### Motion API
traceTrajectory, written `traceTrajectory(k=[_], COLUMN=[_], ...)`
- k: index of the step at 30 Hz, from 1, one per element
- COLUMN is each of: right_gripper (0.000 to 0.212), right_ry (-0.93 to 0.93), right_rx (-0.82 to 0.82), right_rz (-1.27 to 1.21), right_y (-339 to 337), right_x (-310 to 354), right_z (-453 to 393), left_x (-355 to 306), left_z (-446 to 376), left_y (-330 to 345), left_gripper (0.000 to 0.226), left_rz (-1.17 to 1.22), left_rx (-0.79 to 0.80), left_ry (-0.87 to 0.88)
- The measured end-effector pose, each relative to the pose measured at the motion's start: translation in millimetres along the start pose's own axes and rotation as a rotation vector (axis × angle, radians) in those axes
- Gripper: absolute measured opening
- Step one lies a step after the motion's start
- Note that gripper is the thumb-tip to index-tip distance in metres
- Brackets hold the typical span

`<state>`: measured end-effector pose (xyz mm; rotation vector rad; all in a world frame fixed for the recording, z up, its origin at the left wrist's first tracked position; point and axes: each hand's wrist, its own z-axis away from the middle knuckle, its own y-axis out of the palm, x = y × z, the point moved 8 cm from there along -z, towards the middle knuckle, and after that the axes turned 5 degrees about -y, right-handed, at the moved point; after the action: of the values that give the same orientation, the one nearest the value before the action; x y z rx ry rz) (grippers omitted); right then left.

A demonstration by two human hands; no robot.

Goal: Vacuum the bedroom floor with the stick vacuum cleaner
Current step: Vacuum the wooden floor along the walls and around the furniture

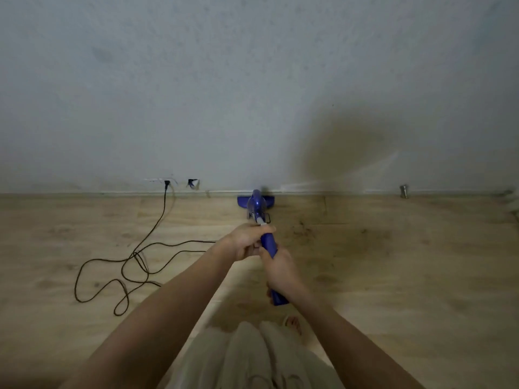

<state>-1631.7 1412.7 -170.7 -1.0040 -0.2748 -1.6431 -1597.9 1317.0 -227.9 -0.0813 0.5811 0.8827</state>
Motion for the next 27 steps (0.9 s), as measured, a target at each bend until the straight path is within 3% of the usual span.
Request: traceTrajectory(k=[10,16,21,27], right_gripper=[0.032,0.028,0.032,0.026], right_ry=[0.022,0.049,0.017,0.066], right_rx=[0.081,0.069,0.051,0.053], right_rz=[0.023,0.112,0.149,0.054], right_y=[-12.4,-40.6,-73.1,-49.1], right_x=[12.6,-8.1,-14.3,-14.5], right_z=[-17.8,-3.3,7.0,18.0], left_x=[-16.1,1.1,7.9,11.1], left_z=[2.7,2.2,0.8,-0.8], left_y=[7.6,31.2,56.3,38.5], left_gripper=[0.016,0.023,0.048,0.051], left_rz=[0.148,0.156,0.162,0.111], left_rx=[-0.116,-0.060,-0.015,0.006], left_ry=[0.038,-0.031,-0.071,-0.084])
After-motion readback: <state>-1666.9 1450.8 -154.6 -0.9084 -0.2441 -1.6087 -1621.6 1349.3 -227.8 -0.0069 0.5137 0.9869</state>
